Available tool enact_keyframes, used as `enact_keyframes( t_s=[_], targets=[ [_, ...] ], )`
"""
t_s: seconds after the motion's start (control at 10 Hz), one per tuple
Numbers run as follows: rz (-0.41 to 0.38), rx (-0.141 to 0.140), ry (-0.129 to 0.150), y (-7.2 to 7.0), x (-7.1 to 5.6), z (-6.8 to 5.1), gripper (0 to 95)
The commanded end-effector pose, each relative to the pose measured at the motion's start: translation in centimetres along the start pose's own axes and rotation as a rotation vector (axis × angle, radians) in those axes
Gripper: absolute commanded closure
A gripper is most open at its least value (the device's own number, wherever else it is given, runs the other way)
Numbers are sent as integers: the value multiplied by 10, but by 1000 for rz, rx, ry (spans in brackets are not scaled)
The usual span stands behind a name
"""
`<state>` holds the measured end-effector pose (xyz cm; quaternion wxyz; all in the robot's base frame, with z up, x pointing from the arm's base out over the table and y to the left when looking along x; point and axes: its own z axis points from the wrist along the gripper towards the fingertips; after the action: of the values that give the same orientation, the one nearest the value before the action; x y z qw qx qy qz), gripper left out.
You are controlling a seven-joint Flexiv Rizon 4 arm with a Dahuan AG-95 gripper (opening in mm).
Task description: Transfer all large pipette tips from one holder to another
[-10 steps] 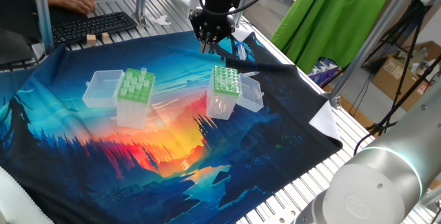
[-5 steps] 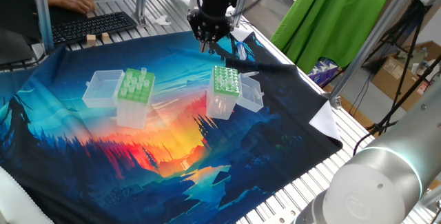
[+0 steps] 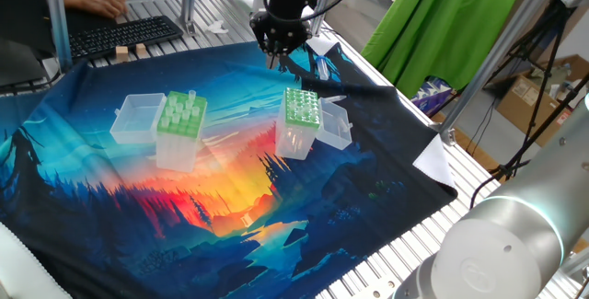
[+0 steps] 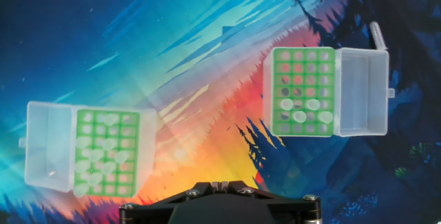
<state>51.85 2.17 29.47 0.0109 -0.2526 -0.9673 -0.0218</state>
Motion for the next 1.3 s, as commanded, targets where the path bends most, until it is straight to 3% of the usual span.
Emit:
enact_keyframes(
  t_s=[0.1,0.2,0.4,0.5,0.6,1.3],
  targets=[
    [12,2,5,-1,1,0,950],
    [40,-17,-2,-1,1,0,950],
    [55,-12,1,0,1,2,950],
    [68,-16,4,8,-1,7,950],
    [75,-16,6,17,-3,12,760],
    [125,-6,6,87,-26,54,760]
  ],
)
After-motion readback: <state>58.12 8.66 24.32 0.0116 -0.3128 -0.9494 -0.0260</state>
